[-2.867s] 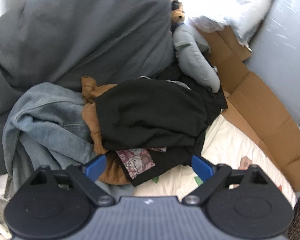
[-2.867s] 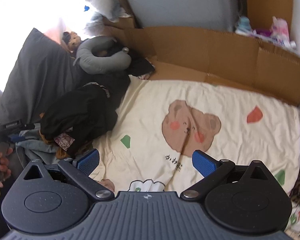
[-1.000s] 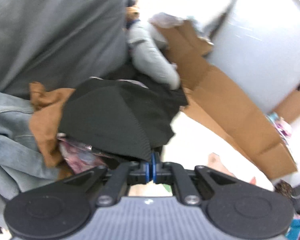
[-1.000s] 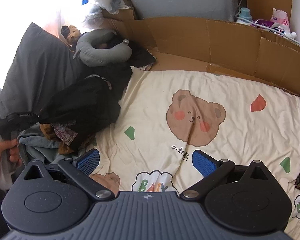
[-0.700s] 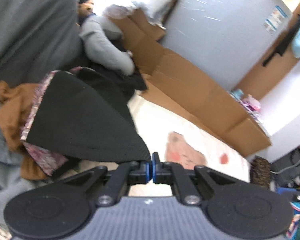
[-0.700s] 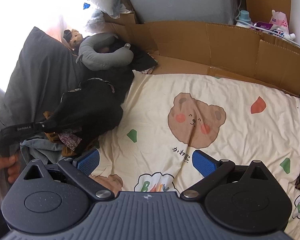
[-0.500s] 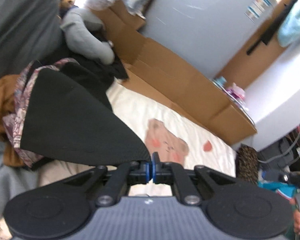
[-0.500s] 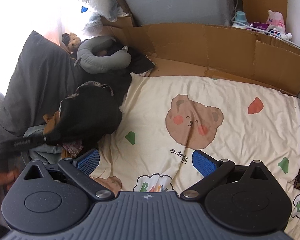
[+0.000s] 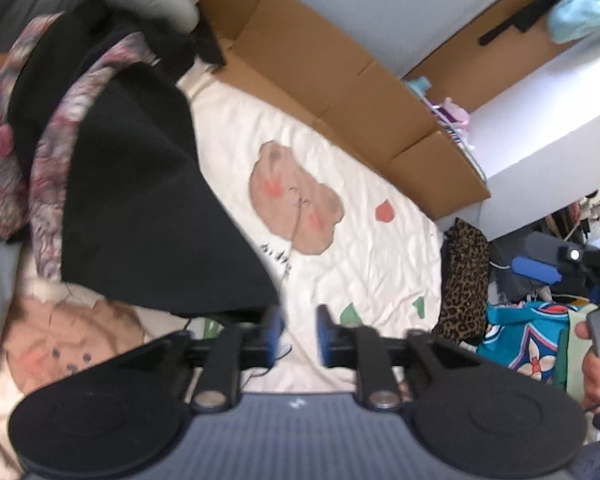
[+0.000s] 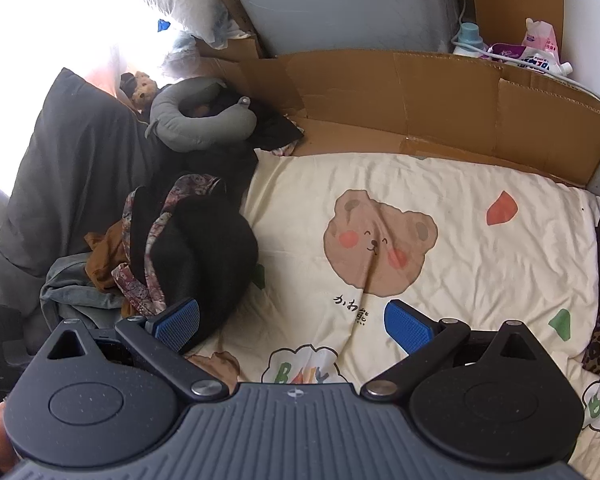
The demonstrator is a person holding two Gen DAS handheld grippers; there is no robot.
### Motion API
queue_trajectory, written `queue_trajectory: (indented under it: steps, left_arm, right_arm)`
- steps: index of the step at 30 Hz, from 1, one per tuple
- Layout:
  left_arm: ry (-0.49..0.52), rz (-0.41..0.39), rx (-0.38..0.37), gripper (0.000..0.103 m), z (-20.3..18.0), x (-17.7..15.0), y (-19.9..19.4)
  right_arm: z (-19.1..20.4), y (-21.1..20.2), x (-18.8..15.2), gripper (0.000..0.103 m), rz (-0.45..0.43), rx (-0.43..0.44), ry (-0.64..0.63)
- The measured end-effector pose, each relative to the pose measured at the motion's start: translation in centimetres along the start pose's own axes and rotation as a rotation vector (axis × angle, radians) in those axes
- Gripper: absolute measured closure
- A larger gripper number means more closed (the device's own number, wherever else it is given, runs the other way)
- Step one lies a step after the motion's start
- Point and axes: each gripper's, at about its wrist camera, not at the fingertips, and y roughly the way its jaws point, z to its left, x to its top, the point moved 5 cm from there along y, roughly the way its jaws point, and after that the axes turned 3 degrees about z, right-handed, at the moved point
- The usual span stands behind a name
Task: Fold clothes
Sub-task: 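Lift and pull the black garment out of the pile with the left gripper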
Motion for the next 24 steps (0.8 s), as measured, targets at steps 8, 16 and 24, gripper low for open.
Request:
queue_trajectory:
  steps: [8,16,24]
  left_arm:
    - [-0.045,-0.065,0.09,0.055,3.8,2.4,-1.7]
    - [-0.031,-0.106,0.194,0.05,6.2,4.7,-0.4]
    - [0.059,-0.126,0.302,0.049,7.5,7.0,2.8]
  right_arm:
    - [0.6,0.5,0.0,0.001,0.012,0.007,-0.012]
    - [1.3,1.4,-0.1,0.001,0.037,0.004,-0.023]
    - [1.0,1.8,0.1,0.001,0.043,-0.002,-0.013]
